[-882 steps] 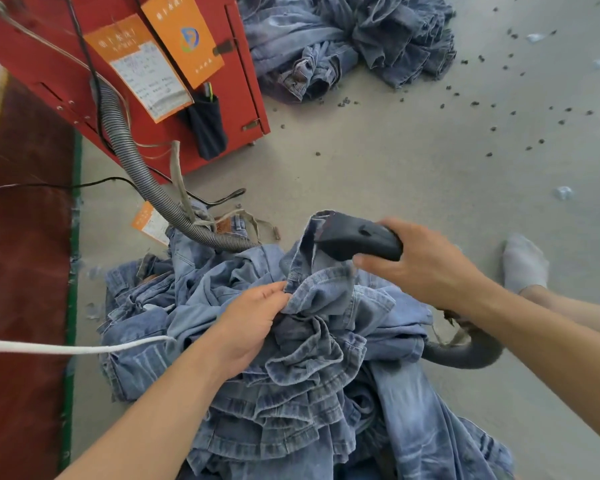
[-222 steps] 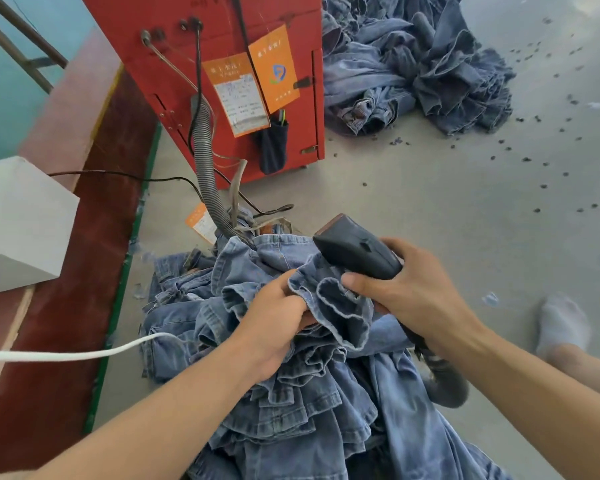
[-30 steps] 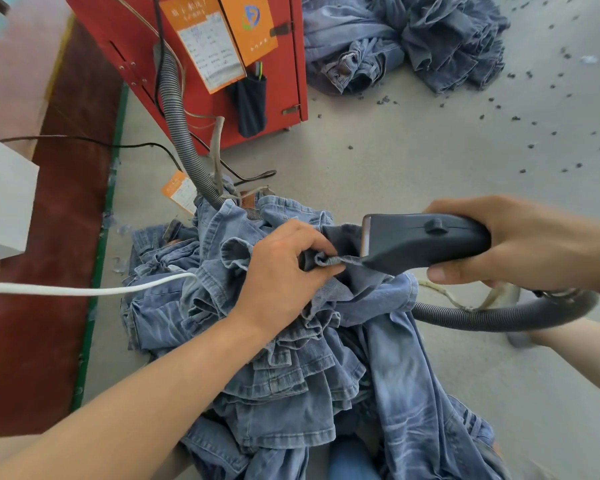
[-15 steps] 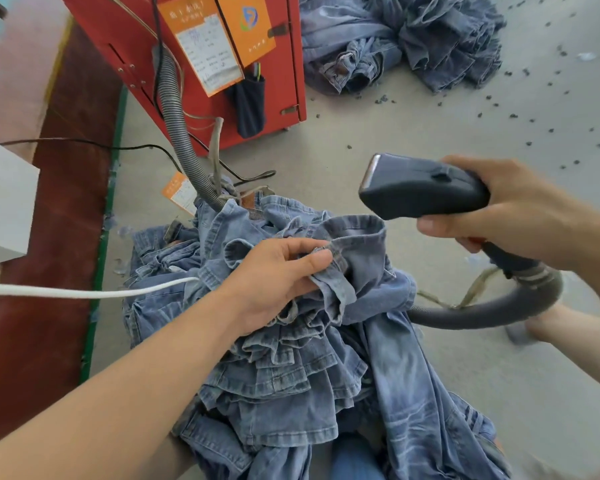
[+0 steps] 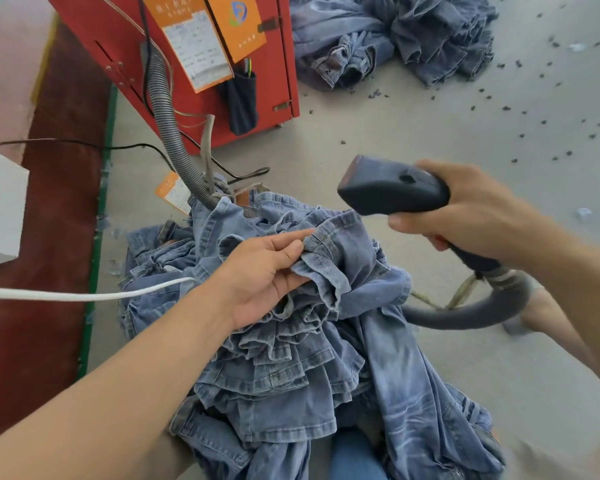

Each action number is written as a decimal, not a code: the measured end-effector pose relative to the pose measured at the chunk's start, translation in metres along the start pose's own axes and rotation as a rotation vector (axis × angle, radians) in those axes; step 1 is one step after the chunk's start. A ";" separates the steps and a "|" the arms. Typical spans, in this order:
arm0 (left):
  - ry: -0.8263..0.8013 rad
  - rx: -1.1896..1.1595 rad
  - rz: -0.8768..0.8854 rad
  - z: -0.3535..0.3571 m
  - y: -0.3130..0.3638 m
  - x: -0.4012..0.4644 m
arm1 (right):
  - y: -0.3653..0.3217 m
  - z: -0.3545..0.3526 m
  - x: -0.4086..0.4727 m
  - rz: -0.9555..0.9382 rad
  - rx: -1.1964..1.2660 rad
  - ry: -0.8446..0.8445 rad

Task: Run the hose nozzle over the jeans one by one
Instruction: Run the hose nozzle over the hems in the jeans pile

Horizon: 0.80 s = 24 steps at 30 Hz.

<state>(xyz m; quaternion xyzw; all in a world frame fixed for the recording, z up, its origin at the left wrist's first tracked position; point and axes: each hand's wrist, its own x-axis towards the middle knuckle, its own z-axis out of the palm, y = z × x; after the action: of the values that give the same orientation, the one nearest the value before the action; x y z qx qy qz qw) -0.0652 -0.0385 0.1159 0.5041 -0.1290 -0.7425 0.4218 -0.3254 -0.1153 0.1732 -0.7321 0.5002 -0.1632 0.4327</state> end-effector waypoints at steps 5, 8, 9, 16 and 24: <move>-0.016 0.015 -0.027 0.000 -0.002 0.003 | -0.002 0.031 -0.004 -0.015 -0.228 -0.204; 0.023 0.002 -0.030 -0.008 0.000 0.003 | -0.002 0.036 0.012 -0.022 -0.090 0.030; 0.047 -0.010 -0.029 -0.012 0.002 0.003 | 0.000 0.027 0.016 0.018 -0.024 0.115; 0.095 -0.049 0.008 -0.017 0.016 0.000 | 0.017 -0.015 -0.001 0.130 0.034 -0.013; -0.064 0.018 0.022 -0.003 0.012 0.001 | 0.007 -0.007 -0.015 0.063 -0.065 -0.070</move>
<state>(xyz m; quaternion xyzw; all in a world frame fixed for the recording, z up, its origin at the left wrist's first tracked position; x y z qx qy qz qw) -0.0572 -0.0458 0.1216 0.4826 -0.1546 -0.7524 0.4208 -0.3409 -0.1064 0.1746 -0.7349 0.5126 -0.1074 0.4309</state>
